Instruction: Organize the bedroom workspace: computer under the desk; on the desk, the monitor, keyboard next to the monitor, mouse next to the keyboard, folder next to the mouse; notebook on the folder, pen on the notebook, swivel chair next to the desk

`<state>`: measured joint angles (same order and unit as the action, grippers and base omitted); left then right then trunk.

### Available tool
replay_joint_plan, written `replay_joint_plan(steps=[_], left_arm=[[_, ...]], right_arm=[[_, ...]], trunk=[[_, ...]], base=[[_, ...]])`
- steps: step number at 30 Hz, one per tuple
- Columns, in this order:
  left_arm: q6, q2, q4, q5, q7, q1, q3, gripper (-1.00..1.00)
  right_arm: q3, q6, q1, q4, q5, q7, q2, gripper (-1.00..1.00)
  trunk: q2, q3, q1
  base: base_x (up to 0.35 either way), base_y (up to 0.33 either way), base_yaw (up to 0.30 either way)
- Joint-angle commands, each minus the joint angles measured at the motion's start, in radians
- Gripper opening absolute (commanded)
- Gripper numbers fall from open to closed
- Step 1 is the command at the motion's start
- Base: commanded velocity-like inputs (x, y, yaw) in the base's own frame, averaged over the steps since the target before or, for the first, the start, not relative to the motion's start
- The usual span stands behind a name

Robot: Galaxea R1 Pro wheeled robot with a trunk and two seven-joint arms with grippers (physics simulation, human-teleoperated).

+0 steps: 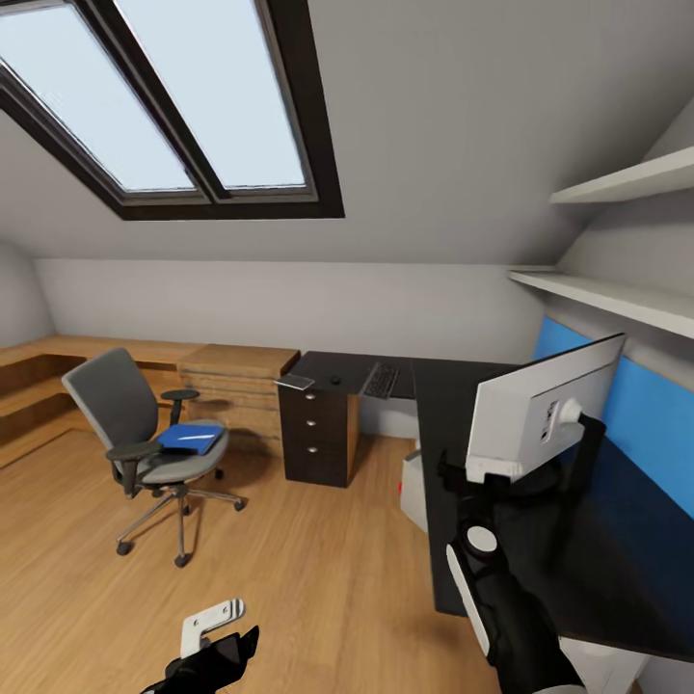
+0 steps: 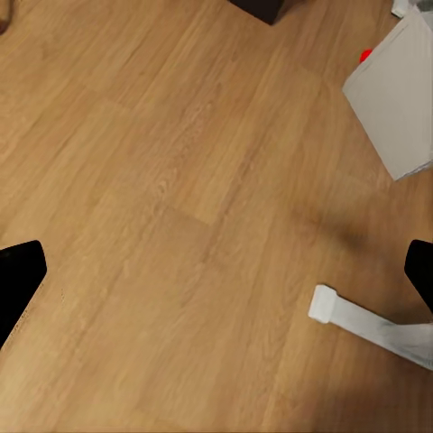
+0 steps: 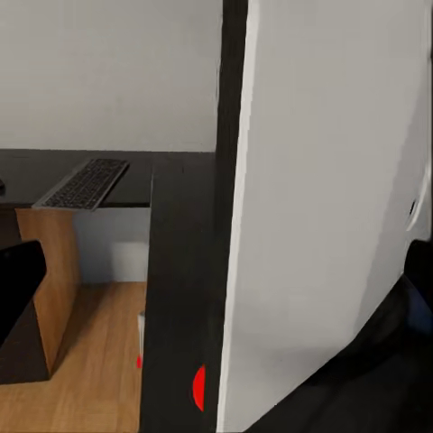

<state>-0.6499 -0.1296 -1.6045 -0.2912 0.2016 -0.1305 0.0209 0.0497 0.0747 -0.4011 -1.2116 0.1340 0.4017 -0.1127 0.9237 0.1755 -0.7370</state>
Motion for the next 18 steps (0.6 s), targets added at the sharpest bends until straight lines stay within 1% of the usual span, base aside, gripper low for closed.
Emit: replay_joint_plan(steps=[1,6,9,12,15,18], left_arm=[[-0.004,-0.001,-0.002,-0.011,0.007,0.0,0.001,1.0],[-0.004,-0.001,-0.002,-0.011,0.007,0.0,0.001,1.0],[-0.004,-0.001,-0.002,-0.011,0.007,0.0,0.001,1.0],[-0.004,-0.001,-0.002,-0.011,0.007,0.0,0.001,1.0],[-0.004,-0.001,-0.002,-0.011,0.006,0.0,0.001,1.0],[-0.004,-0.001,-0.002,-0.011,0.007,0.0,0.001,1.0]], right_arm=[[0.001,-0.004,-0.001,0.005,0.016,0.017,0.0,1.0],[0.002,-0.022,-0.001,0.014,0.025,0.08,0.001,1.0],[0.001,-0.023,-0.001,0.018,0.025,0.102,0.001,1.0],[0.0,-0.024,-0.001,0.027,0.025,0.159,0.001,1.0],[0.0,-0.023,-0.001,0.037,0.024,0.175,0.002,1.0],[-0.001,-0.023,-0.001,0.041,0.024,0.181,0.002,1.0]], trunk=[[0.001,0.001,0.0],[0.001,0.001,0.0],[0.001,0.001,0.0],[0.001,0.001,0.0],[0.001,0.001,0.0],[0.001,0.001,0.0]], base=[[0.043,0.058,0.0],[0.015,0.021,0.0],[0.002,0.003,0.0],[0.048,0.033,0.0],[0.155,0.093,0.0],[0.06,0.035,0.0]])
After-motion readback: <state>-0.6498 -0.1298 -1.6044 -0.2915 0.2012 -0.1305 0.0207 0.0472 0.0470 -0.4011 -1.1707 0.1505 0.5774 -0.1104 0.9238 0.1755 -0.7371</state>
